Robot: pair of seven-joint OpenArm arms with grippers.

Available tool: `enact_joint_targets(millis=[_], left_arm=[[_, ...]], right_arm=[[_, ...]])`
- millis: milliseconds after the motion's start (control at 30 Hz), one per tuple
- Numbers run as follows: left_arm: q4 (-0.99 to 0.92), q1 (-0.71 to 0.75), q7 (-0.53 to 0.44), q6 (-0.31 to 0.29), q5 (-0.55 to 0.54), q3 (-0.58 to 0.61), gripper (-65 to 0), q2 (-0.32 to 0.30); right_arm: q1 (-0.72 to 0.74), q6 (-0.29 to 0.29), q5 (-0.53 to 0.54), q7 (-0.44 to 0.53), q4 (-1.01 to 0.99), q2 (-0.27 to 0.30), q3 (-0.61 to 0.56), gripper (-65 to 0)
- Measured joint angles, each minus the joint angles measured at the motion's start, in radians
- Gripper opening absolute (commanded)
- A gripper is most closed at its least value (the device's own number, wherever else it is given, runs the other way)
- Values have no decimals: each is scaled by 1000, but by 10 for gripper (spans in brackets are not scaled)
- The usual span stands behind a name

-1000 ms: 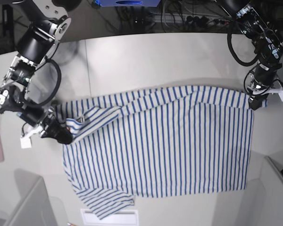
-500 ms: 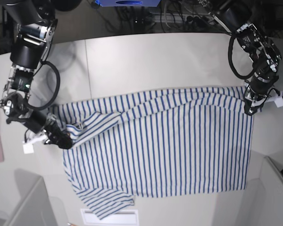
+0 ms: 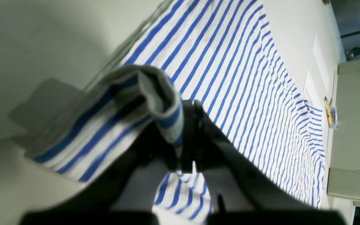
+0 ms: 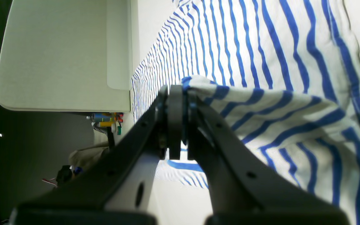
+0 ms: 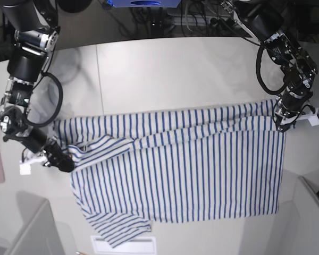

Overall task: Fold the T-shirt properly
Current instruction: 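Fold the sleeve near the right gripper inward across the shirt body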

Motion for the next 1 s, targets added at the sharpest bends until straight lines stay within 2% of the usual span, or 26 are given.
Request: enact_joint_targets(millis=[200, 333, 433, 500, 633, 1000], left_arm=[[-16, -27, 5, 2, 4, -14, -650, -18], [-69, -35, 1, 0, 1, 67, -650, -63], [-90, -35, 3, 0, 2, 80, -650, -72], [-91, -43, 3, 2, 5, 84, -650, -72], [-116, -77, -5, 0, 2, 122, -650, -109], [-225, -152, -22, 0, 4, 279, -650, -204]], right_arm=[[0, 0, 1, -8, 0, -9, 33, -650], [0, 0, -6, -8, 0, -16, 33, -650], [0, 0, -10, -10, 0, -38, 30, -650], [0, 0, -10, -2, 0, -35, 6, -650], [10, 0, -8, 45, -1, -31, -52, -650], [40, -3, -10, 105, -117, -27, -62, -650]])
